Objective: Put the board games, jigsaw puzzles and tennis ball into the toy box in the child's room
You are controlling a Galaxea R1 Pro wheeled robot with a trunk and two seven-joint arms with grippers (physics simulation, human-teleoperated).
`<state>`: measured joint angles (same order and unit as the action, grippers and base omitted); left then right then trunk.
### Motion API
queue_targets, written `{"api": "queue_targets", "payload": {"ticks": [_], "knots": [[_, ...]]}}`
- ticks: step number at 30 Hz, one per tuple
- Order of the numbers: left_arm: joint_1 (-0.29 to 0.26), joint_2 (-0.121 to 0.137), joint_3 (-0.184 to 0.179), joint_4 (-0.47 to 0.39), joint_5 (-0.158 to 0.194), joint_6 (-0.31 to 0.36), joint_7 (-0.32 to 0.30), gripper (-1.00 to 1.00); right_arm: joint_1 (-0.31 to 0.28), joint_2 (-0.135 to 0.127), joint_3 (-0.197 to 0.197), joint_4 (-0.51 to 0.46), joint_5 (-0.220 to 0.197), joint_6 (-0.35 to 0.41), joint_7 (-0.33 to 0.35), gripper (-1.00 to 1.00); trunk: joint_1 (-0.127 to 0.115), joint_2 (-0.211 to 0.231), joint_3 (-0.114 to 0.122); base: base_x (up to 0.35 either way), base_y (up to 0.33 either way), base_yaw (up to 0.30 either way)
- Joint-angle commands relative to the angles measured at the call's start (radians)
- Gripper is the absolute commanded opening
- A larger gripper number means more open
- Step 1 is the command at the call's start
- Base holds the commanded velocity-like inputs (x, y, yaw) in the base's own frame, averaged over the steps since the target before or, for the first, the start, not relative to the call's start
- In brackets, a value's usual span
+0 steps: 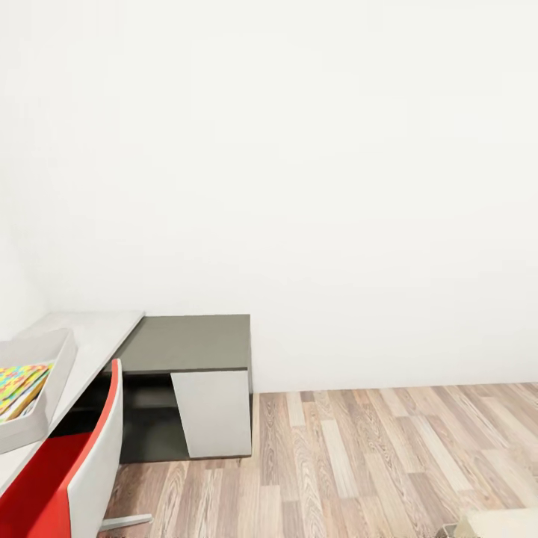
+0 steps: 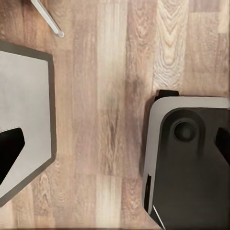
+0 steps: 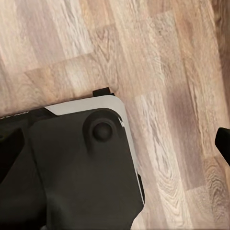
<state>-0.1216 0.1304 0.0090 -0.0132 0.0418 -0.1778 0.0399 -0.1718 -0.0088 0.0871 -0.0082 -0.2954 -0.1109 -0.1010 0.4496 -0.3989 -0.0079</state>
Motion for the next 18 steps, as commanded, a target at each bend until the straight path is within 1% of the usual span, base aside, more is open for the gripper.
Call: {"api": "queue_targets", "payload": {"ticks": [1,4,7,9,15,18], "knots": [[0.0,-0.003,0.0,0.001,0.004,-0.003,0.001,1.0,0.0,0.001,0.009,0.001,-0.008,-0.003,-0.002,1.0,0.0,-0.001,-0.003,0.0,0.0,-0.06],[0.004,-0.013,0.0,0.001,0.004,-0.003,0.001,1.0,0.0,0.003,0.015,0.001,0.007,-0.002,-0.002,1.0,0.0,-0.001,-0.007,0.0,0.0,-0.063],[0.012,-0.021,0.0,0.001,0.004,-0.003,0.002,1.0,0.0,0.005,0.026,0.001,0.048,-0.001,-0.003,1.0,0.0,-0.001,-0.012,0.0,0.0,-0.056],[0.014,-0.023,0.0,0.001,0.004,-0.003,0.002,1.0,0.0,0.005,0.029,0.001,0.066,0.0,-0.003,1.0,0.0,-0.001,-0.016,0.0,0.0,-0.028],[0.016,-0.025,0.001,0.0,0.006,-0.003,0.002,1.0,0.0,0.005,0.032,0.001,0.085,-0.003,-0.003,1.0,0.0,-0.001,-0.024,0.0,0.0,-0.009],[0.016,-0.025,0.002,-0.002,0.006,-0.002,0.002,1.0,0.0,0.004,0.032,0.001,0.085,-0.006,-0.004,1.0,0.0,-0.001,-0.025,0.0,0.0,0.0]]}}
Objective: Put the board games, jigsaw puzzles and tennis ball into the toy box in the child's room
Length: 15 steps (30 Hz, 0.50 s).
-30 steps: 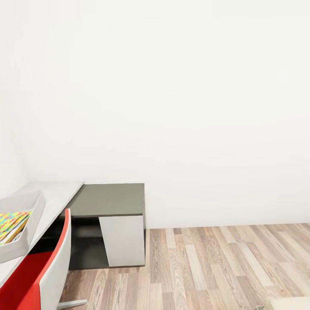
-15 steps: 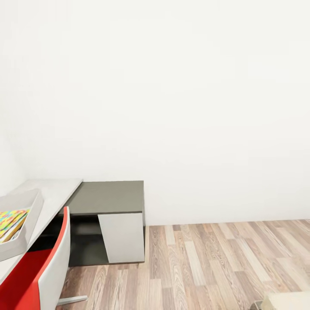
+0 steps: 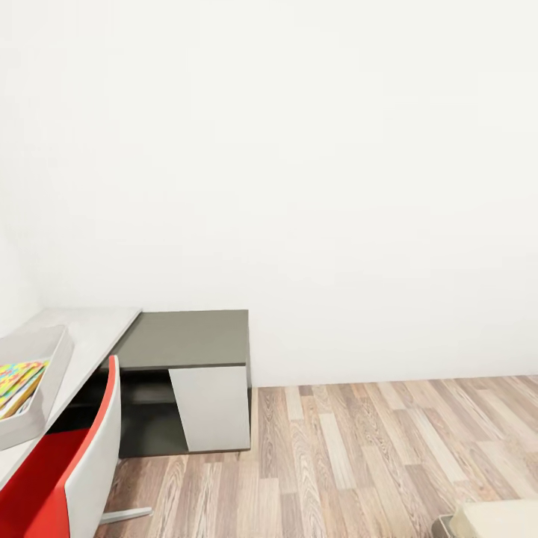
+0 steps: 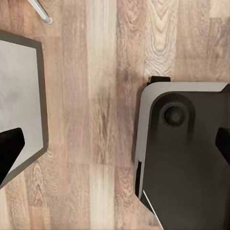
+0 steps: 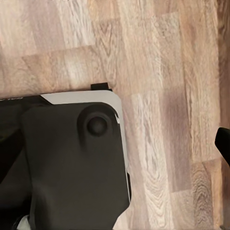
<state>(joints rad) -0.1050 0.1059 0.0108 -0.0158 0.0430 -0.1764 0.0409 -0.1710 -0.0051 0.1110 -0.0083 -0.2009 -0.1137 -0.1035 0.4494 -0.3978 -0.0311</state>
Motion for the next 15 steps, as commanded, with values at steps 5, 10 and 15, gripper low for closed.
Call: {"api": "queue_targets", "payload": {"ticks": [5,10,15], "knots": [[-0.001,-0.008,0.005,-0.001,0.006,-0.003,0.001,1.0,-0.001,-0.014,0.004,0.001,-0.014,-0.007,-0.004,1.0,0.001,-0.002,-0.003,0.0,0.0,0.0],[-0.001,-0.02,0.006,-0.001,0.005,-0.003,0.0,1.0,-0.001,-0.014,0.005,0.001,-0.014,-0.009,-0.004,1.0,0.001,-0.002,-0.003,0.0,0.0,0.0],[-0.001,-0.022,0.007,-0.001,0.005,-0.003,0.0,1.0,-0.001,-0.005,0.007,0.001,-0.014,-0.008,-0.003,1.0,0.001,-0.002,-0.003,0.0,0.0,0.0]]}}
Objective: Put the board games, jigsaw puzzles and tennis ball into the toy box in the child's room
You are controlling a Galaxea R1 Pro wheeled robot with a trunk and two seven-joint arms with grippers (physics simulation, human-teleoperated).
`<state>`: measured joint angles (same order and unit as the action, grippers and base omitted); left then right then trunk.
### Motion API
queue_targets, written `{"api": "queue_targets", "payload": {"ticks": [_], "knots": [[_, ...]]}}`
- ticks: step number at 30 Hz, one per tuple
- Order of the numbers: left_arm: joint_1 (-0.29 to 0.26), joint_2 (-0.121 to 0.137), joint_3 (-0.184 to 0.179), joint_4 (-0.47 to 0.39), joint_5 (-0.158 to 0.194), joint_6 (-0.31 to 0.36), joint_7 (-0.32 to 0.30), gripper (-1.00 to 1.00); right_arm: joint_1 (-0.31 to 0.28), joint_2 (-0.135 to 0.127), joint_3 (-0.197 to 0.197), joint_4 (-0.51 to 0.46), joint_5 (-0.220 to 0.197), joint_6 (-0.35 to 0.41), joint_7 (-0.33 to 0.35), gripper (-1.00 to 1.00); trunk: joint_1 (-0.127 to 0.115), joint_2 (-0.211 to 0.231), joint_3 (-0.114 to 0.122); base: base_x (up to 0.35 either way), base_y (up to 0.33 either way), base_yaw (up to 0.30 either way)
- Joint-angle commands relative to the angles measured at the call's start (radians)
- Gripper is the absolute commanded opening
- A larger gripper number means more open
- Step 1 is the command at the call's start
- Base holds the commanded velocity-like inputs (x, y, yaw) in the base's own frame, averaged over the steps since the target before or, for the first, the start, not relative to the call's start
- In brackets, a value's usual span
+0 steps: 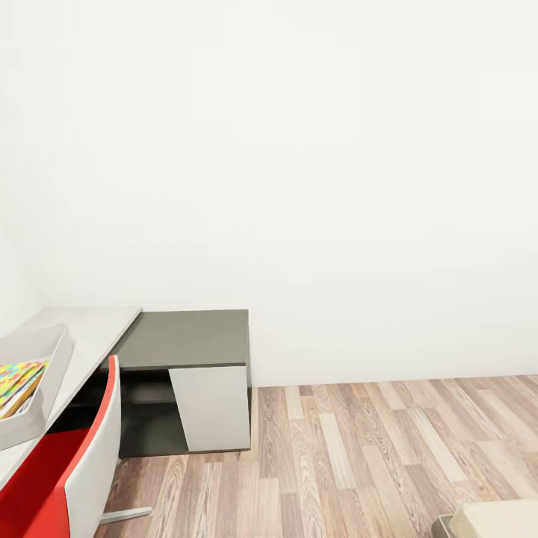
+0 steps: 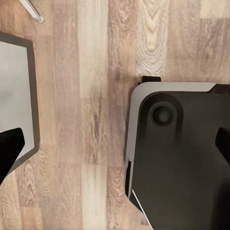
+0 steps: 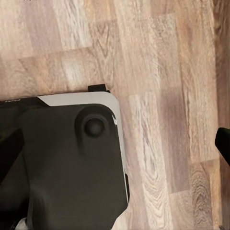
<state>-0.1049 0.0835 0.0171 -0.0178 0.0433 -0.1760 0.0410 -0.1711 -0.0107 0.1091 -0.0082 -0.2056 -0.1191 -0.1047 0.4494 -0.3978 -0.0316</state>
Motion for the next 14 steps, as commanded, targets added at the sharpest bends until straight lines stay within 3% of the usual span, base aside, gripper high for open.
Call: {"api": "queue_targets", "payload": {"ticks": [1,14], "knots": [[-0.001,0.0,0.001,0.001,0.004,-0.004,0.0,1.0,-0.001,0.001,0.009,0.001,-0.01,-0.003,-0.002,1.0,0.001,-0.002,-0.002,0.0,0.0,0.0],[-0.001,-0.001,0.001,0.001,0.004,-0.003,0.0,1.0,-0.001,-0.01,0.009,0.001,-0.007,-0.003,-0.001,1.0,0.001,-0.002,-0.002,0.0,0.0,0.0]]}}
